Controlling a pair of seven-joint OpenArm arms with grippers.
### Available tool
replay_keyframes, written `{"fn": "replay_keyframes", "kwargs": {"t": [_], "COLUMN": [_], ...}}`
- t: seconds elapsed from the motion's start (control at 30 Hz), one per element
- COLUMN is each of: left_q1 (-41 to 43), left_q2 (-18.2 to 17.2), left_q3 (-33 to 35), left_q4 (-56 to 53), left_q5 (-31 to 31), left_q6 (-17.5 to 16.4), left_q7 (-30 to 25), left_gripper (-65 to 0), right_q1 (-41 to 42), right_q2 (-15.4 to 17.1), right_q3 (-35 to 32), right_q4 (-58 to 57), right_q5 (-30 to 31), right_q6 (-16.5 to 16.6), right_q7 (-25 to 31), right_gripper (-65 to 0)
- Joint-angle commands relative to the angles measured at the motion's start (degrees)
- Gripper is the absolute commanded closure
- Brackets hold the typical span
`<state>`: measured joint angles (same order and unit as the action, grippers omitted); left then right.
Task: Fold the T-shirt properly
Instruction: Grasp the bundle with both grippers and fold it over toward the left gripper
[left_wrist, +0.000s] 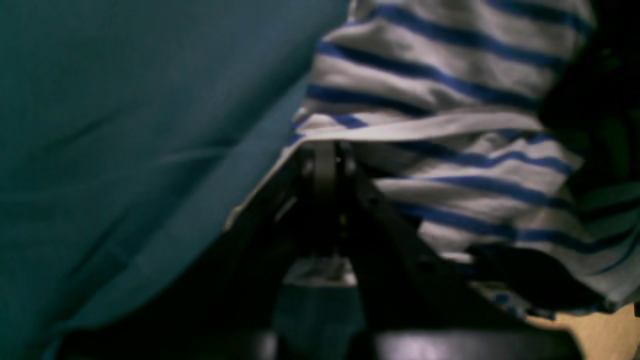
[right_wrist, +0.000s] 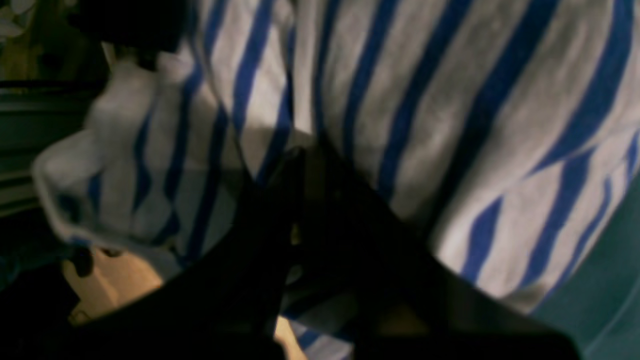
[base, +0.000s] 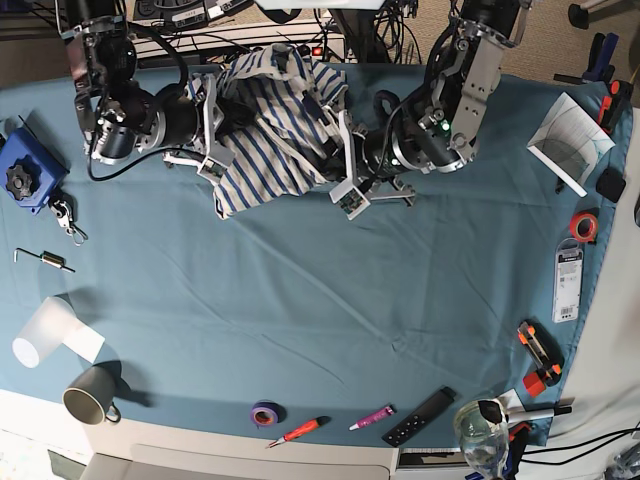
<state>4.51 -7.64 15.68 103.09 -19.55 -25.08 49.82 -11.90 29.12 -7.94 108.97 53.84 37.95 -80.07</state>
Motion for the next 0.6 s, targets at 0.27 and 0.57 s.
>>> {"fn": "replay_keyframes", "kwargs": {"t": [0.27,0.57], "left_q1": [-1.0,1.0], "left_q2": [1.3,1.3], "left_q3": [-0.1,-0.1], "left_q4": [1.2,9.2], "left_q5": [-0.9,-4.7], "left_q6": [0.0,0.0], "left_q7": [-1.0,3.4], "left_gripper": [0.0,0.0], "right_q1": [0.7,0.7], "right_q2": [-3.0,-7.2], "right_q3": [0.1,0.1], "right_q4": [-0.1,-0.1], "right_q5": [-5.7,-13.0], "right_q6": [-1.2,-4.2], "right_q7": [4.0,8.3], "right_gripper": [0.0,0.0]}}
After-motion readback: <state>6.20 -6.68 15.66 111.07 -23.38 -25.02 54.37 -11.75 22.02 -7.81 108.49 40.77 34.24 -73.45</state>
